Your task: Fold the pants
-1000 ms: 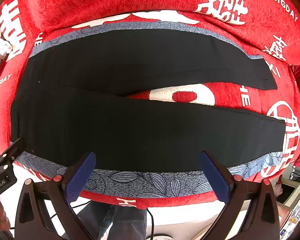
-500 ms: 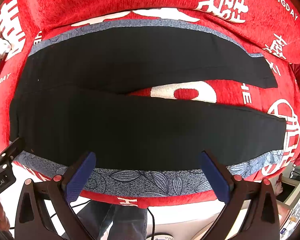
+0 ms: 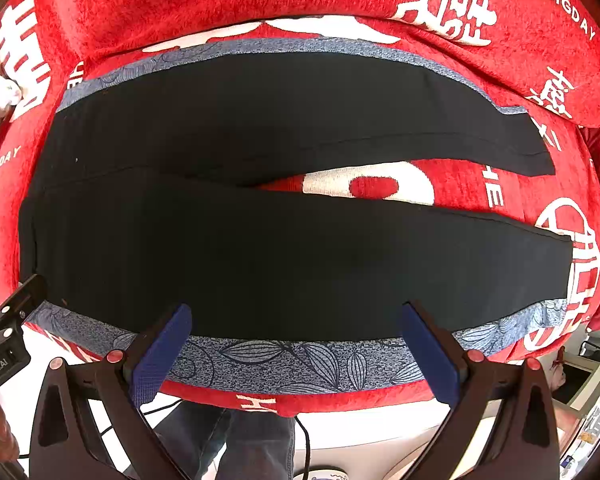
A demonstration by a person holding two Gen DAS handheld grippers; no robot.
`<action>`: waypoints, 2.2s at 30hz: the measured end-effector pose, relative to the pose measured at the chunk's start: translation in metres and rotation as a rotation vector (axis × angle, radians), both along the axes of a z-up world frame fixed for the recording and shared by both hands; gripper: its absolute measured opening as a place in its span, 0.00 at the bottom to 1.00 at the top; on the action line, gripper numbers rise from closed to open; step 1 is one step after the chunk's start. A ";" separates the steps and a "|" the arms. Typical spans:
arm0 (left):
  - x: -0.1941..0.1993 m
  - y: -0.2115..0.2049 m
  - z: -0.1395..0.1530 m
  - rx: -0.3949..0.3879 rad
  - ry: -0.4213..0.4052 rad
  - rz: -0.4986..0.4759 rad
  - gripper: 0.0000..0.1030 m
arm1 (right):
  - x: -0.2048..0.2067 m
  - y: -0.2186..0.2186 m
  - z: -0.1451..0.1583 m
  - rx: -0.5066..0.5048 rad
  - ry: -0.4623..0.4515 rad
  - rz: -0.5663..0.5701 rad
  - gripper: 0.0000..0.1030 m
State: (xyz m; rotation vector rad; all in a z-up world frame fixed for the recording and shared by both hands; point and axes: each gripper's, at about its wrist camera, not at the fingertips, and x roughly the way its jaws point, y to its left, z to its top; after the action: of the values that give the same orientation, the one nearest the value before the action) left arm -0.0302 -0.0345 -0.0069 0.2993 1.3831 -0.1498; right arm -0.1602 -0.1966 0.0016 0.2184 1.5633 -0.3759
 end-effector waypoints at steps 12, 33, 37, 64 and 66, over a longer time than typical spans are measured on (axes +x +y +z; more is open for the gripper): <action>-0.004 0.002 -0.004 0.005 0.004 -0.001 1.00 | -0.002 0.001 -0.003 -0.036 -0.036 0.002 1.00; -0.009 0.010 -0.010 0.008 0.013 -0.005 1.00 | -0.004 0.007 -0.007 -0.063 -0.025 -0.003 1.00; -0.009 0.013 -0.010 0.006 0.013 -0.007 1.00 | -0.003 0.008 -0.007 -0.069 -0.021 -0.005 1.00; -0.027 0.102 -0.064 -0.421 0.239 0.102 1.00 | -0.136 -0.018 -0.104 0.781 -0.526 -0.507 0.83; -0.027 0.107 -0.062 -0.449 0.244 0.107 1.00 | -0.127 -0.012 -0.105 0.867 -0.576 -0.511 0.83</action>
State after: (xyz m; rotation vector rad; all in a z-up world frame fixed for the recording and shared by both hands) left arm -0.0576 0.0729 -0.0684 -0.1733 1.5581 -0.4115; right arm -0.2874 -0.2087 -0.1037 1.2948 0.9912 0.0140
